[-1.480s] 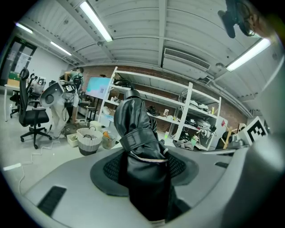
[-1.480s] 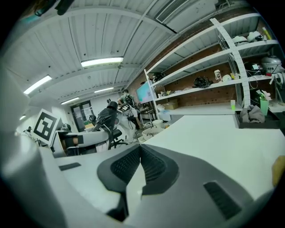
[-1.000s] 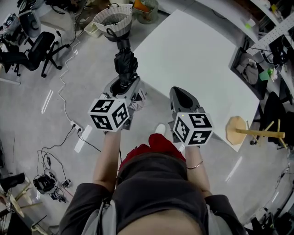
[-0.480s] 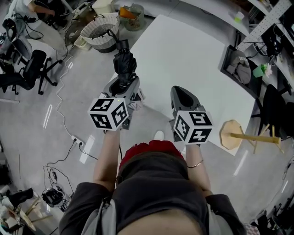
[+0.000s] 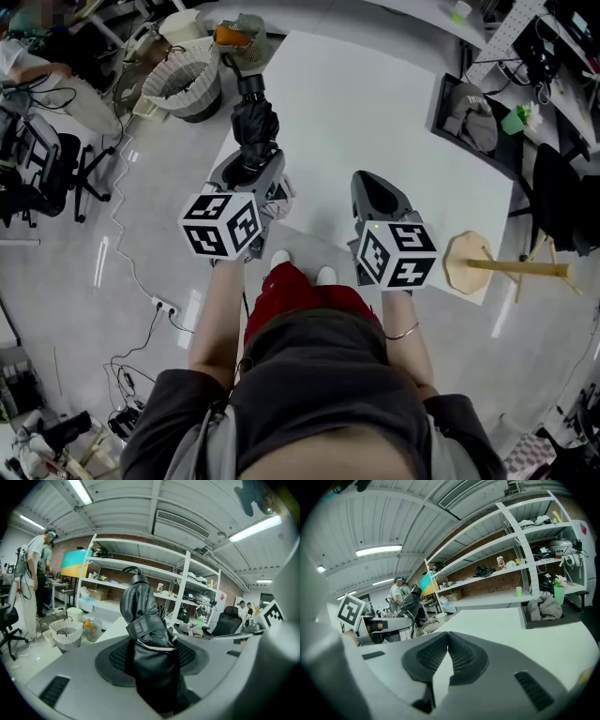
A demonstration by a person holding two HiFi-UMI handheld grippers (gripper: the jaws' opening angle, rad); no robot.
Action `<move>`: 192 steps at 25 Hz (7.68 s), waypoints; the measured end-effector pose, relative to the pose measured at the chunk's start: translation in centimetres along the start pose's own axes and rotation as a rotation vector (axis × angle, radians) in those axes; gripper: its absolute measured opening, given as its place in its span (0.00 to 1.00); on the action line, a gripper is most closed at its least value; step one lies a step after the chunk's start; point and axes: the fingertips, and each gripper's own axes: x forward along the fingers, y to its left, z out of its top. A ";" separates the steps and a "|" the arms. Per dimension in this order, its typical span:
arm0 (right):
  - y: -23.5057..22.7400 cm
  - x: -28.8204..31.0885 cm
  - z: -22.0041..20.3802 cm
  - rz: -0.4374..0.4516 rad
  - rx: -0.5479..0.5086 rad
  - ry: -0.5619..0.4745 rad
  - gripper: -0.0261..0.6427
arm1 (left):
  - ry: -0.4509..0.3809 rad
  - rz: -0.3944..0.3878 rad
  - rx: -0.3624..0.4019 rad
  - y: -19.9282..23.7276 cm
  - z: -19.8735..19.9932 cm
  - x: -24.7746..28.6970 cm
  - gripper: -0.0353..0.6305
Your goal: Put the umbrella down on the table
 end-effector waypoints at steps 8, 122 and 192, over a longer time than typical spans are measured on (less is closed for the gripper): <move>-2.3 -0.8 0.3 -0.121 0.052 -0.027 0.07 | 0.049 -0.119 0.036 -1.7 0.3 3.6 0.37; -6.6 2.2 -8.3 -0.747 0.461 0.022 0.07 | 0.641 -0.699 0.484 -8.8 -13.8 20.0 0.47; 6.4 -9.6 -6.9 -0.593 0.179 -0.236 0.07 | -0.013 -0.578 0.191 -5.4 -3.6 -5.7 0.07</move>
